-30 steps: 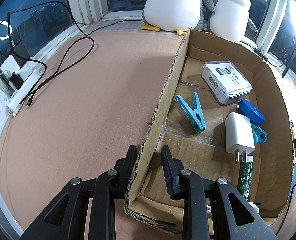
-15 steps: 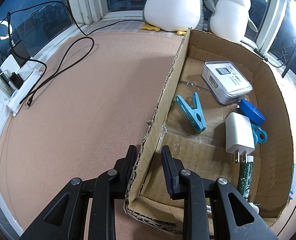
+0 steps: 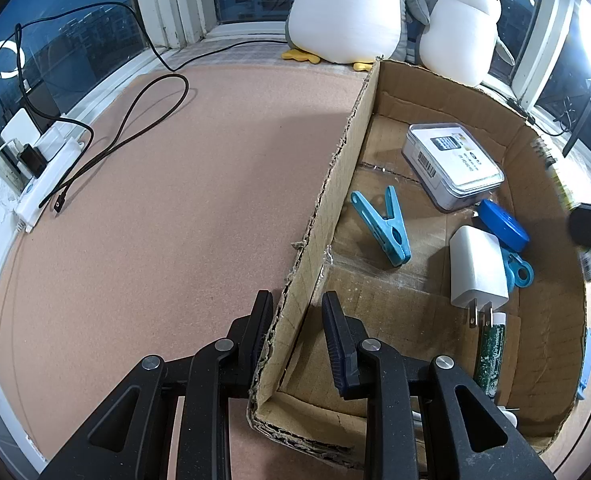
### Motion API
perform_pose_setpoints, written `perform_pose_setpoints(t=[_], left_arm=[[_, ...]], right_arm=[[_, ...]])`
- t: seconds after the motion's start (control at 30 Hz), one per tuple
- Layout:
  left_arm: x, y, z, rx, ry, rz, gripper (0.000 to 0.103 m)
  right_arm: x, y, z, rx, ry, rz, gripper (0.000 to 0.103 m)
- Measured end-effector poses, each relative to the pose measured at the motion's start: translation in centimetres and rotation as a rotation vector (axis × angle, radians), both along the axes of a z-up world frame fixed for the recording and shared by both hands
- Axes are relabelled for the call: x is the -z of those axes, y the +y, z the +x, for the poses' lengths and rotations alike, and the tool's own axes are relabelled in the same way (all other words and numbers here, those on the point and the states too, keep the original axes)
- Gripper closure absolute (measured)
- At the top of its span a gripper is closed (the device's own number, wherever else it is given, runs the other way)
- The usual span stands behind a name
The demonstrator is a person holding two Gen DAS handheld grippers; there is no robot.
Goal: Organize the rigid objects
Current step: 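Carry the lighter into the box and open the right gripper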
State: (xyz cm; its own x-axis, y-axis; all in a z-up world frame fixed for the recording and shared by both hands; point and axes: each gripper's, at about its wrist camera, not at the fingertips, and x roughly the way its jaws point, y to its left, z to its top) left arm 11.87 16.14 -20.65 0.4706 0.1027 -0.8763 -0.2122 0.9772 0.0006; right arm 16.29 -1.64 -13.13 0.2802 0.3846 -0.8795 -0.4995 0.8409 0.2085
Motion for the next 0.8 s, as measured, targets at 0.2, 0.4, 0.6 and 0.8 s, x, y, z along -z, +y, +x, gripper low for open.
perform_pose_setpoints(t=[0.2, 0.4, 0.6, 0.8], left_arm=[[0.0, 0.0, 0.0, 0.000, 0.000, -0.001, 0.075], [0.0, 0.0, 0.0, 0.000, 0.000, 0.000, 0.075], [0.0, 0.0, 0.0, 0.000, 0.000, 0.000, 0.075], [0.0, 0.1, 0.0, 0.000, -0.001, 0.000, 0.075]], right_arm=[[1.7, 1.8, 0.1, -0.018, 0.028, -0.017, 0.082], [2.6, 2.8, 0.4, -0.024, 0.040, -0.029, 0.082], [2.7, 3.3, 0.4, -0.034, 0.040, -0.031, 0.082], [2.4, 3.2, 0.6, -0.019, 0.029, -0.023, 0.072]])
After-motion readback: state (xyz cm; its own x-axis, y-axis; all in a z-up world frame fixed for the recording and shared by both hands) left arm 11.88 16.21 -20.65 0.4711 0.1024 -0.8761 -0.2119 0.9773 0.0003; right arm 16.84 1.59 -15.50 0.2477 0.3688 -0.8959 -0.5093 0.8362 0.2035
